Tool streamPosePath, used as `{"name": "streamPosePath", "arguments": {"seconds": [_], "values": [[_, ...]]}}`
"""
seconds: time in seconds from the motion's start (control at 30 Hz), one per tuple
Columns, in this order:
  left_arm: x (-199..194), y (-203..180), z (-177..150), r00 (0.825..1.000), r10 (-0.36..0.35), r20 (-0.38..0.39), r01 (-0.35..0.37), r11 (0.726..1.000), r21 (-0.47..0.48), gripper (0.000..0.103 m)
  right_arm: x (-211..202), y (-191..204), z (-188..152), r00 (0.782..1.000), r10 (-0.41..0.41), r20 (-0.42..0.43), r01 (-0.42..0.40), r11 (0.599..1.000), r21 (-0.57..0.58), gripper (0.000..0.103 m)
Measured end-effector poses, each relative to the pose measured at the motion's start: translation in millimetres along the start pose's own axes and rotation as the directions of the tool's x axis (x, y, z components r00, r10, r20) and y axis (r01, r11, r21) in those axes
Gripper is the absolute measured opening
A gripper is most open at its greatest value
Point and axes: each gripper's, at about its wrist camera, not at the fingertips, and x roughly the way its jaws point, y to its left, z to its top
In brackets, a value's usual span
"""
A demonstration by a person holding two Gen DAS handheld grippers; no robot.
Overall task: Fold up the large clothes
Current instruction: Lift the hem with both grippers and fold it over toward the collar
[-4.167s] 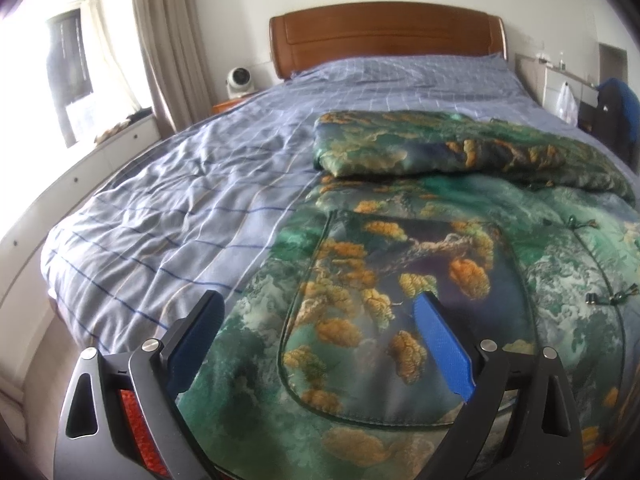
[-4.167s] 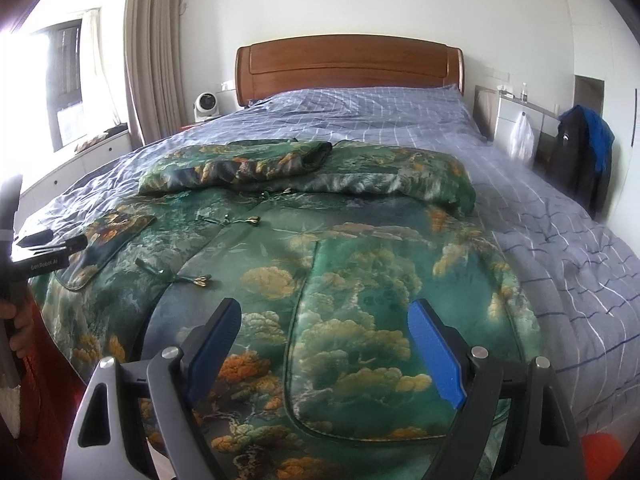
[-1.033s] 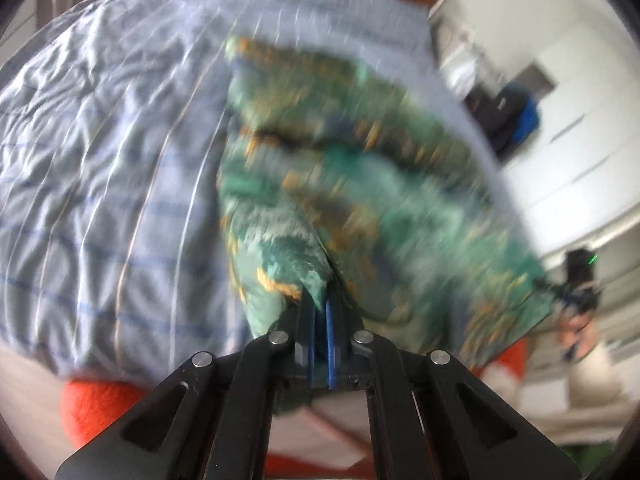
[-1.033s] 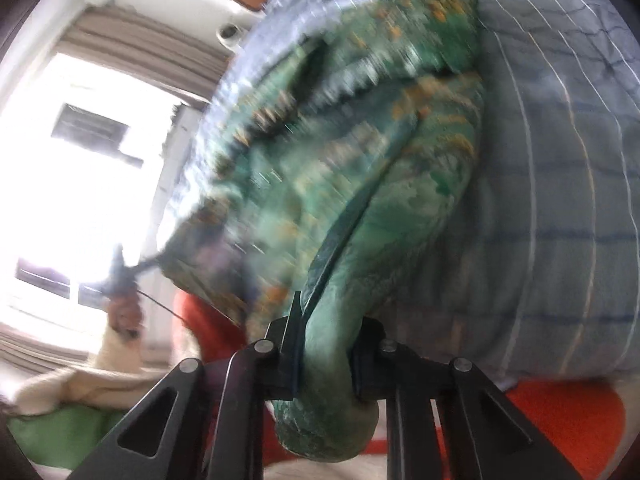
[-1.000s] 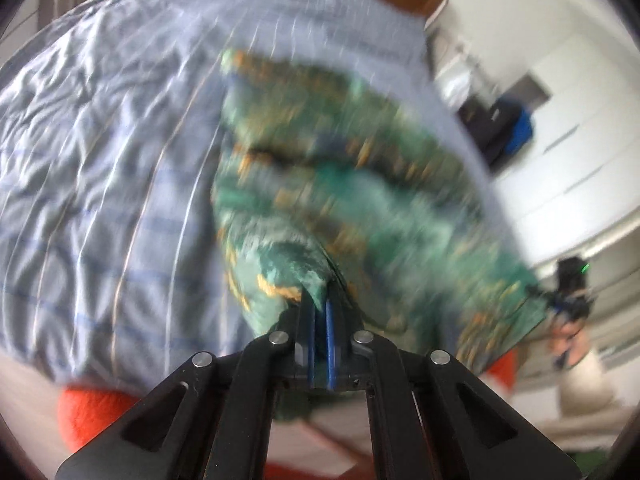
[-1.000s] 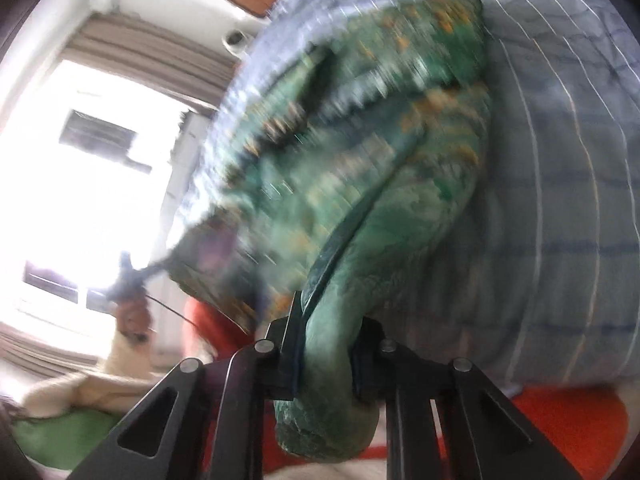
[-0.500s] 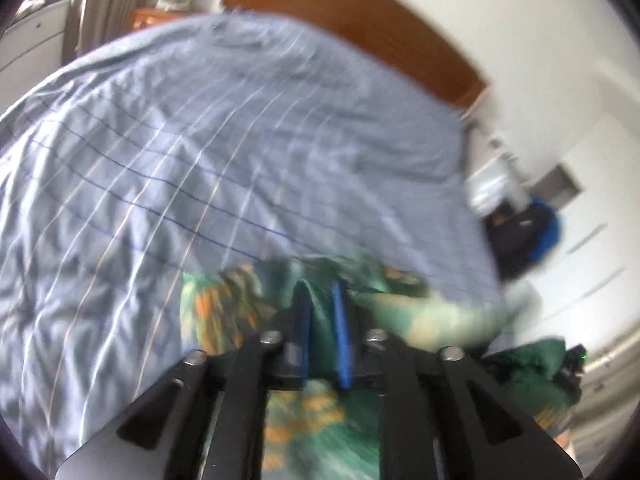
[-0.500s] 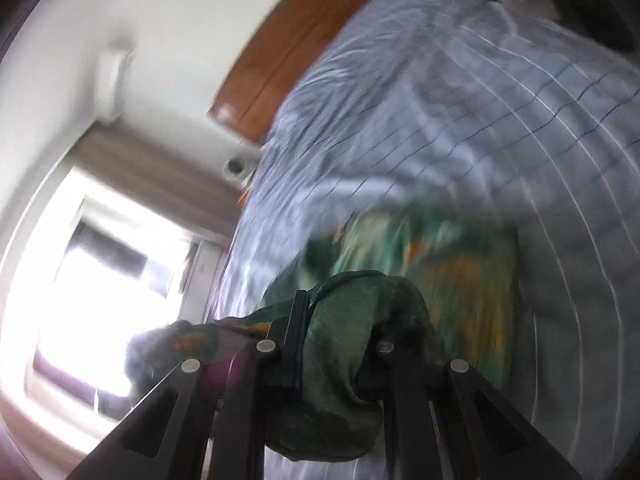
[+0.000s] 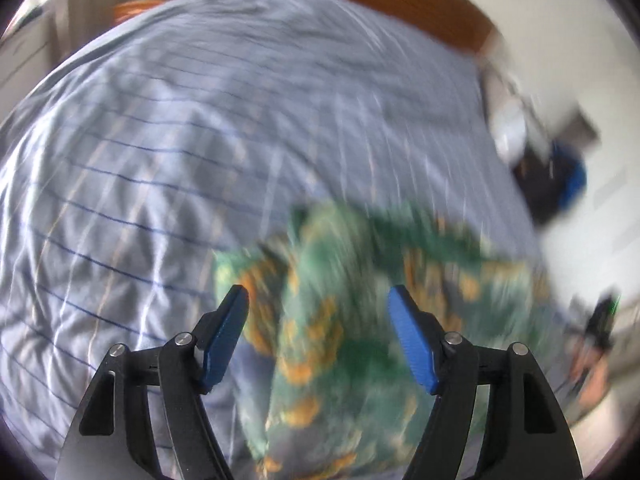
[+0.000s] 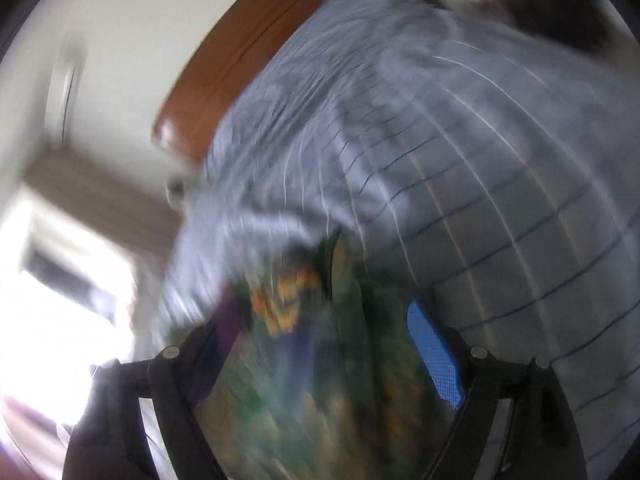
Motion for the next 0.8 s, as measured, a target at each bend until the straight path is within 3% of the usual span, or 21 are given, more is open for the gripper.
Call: {"name": "streamPosePath", "arguments": {"seconds": [0.07, 0.17, 0.2, 0.23, 0.27, 0.3, 0.33, 0.4, 0.5, 0.57, 0.67, 0.7, 0.8], "values": [[14.9, -13.8, -7.6, 0.999, 0.047, -0.024, -0.046, 0.997, 0.061, 0.073, 9.3, 23.7, -9.3, 0.996, -0.054, -0.064, 0.045, 0.989, -0.139, 0.084], [41.9, -24.8, -9.6, 0.994, 0.099, -0.038, -0.096, 0.994, 0.061, 0.072, 30.6, 54.9, -29.8, 0.986, -0.123, -0.108, 0.085, 0.95, -0.3, 0.084], [49.9, -26.7, -9.4, 0.992, 0.122, -0.04, -0.12, 0.992, 0.044, 0.051, 44.7, 63.9, -32.1, 0.977, -0.193, -0.092, 0.151, 0.928, -0.34, 0.084], [55.0, -27.4, -9.2, 0.989, 0.141, -0.046, -0.14, 0.99, 0.035, 0.009, 54.9, 64.2, -33.8, 0.966, -0.245, -0.08, 0.203, 0.914, -0.351, 0.072], [58.1, -27.8, -8.5, 0.987, 0.153, -0.055, -0.152, 0.988, 0.028, 0.008, 66.8, 63.1, -33.0, 0.952, -0.295, -0.076, 0.251, 0.902, -0.352, 0.058], [51.5, -29.0, -5.8, 0.987, 0.16, -0.029, -0.159, 0.987, 0.02, 0.007, 73.8, 59.5, -33.8, 0.938, -0.336, -0.081, 0.29, 0.893, -0.345, 0.016], [42.6, -29.4, -2.8, 0.988, 0.153, 0.004, -0.153, 0.988, 0.021, 0.006, 75.1, 57.8, -34.1, 0.926, -0.369, -0.074, 0.324, 0.882, -0.342, 0.009], [23.2, -22.7, 6.9, 0.987, 0.144, 0.068, -0.145, 0.989, 0.005, 0.006, 57.5, 63.0, -30.5, 0.926, -0.377, -0.008, 0.352, 0.871, -0.343, 0.007], [28.6, -12.4, 17.4, 0.99, 0.117, 0.074, -0.115, 0.993, -0.035, 0.006, 30.4, 63.8, -18.9, 0.93, -0.358, 0.087, 0.366, 0.871, -0.328, 0.007], [57.6, -13.8, 14.6, 0.982, 0.185, 0.042, -0.183, 0.982, -0.041, 0.006, 40.9, 56.8, -14.7, 0.925, -0.374, 0.071, 0.377, 0.873, -0.31, 0.007], [105.8, -9.3, 0.1, 0.956, 0.292, -0.009, -0.292, 0.956, -0.027, 0.014, 89.5, 40.7, -25.9, 0.887, -0.462, 0.024, 0.446, 0.84, -0.31, 0.007], [116.3, -4.5, -6.8, 0.951, 0.308, -0.002, -0.308, 0.951, -0.037, 0.02, 96.6, 37.3, -29.6, 0.882, -0.47, 0.017, 0.452, 0.836, -0.311, 0.007], [112.5, 5.2, -12.8, 0.962, 0.269, 0.039, -0.265, 0.96, -0.088, 0.024, 99.8, 28.5, -35.8, 0.884, -0.465, 0.042, 0.455, 0.837, -0.303, 0.008]]}}
